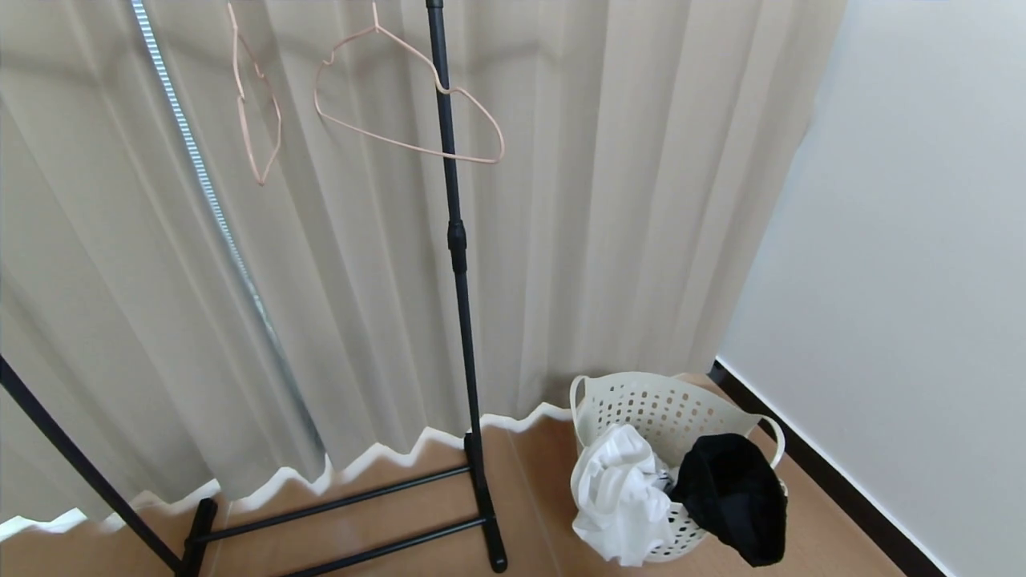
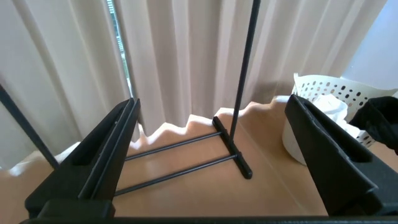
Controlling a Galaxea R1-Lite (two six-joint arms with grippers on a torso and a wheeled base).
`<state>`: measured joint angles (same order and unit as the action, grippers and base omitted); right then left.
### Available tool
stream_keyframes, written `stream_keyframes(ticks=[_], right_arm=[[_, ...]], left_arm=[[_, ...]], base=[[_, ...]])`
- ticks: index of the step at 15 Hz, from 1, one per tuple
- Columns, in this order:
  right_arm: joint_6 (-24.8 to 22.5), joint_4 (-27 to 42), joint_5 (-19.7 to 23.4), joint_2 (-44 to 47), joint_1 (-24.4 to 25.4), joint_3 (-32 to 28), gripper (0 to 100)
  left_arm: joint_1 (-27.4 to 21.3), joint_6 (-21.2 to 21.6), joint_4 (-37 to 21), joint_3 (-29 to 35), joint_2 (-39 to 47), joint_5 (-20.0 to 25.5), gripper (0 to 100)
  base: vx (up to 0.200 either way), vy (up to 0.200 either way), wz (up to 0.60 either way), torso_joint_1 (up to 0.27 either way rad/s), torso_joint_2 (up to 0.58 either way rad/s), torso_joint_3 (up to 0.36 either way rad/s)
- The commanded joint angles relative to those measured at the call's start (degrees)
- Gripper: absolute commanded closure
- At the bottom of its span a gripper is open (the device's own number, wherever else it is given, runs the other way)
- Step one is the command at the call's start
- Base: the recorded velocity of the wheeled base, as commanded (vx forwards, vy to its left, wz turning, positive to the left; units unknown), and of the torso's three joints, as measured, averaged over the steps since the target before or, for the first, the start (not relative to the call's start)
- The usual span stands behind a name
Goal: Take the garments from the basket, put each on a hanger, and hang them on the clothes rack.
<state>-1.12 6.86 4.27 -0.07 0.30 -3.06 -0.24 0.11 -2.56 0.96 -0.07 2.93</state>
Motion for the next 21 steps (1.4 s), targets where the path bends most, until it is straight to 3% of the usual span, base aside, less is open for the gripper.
stream_keyframes(ticks=[1, 12, 21], right_arm=[[0.0, 0.0, 0.0, 0.1, 0.0, 0.0, 0], [-0.1, 0.0, 0.0, 0.1, 0.0, 0.0, 0], [-0.1, 0.0, 0.0, 0.1, 0.0, 0.0, 0]], left_arm=[[0.1, -0.1, 0.0, 0.1, 0.1, 0.2, 0], [0.1, -0.2, 0.0, 0.1, 0.1, 0.2, 0], [0.0, -0.2, 0.0, 0.1, 0.1, 0.2, 0]], base=[[0.200, 0.000, 0.00, 0.002, 0.00, 0.002], [0.000, 0.000, 0.00, 0.000, 0.00, 0.000], [0.000, 0.000, 0.00, 0.002, 0.00, -0.174]])
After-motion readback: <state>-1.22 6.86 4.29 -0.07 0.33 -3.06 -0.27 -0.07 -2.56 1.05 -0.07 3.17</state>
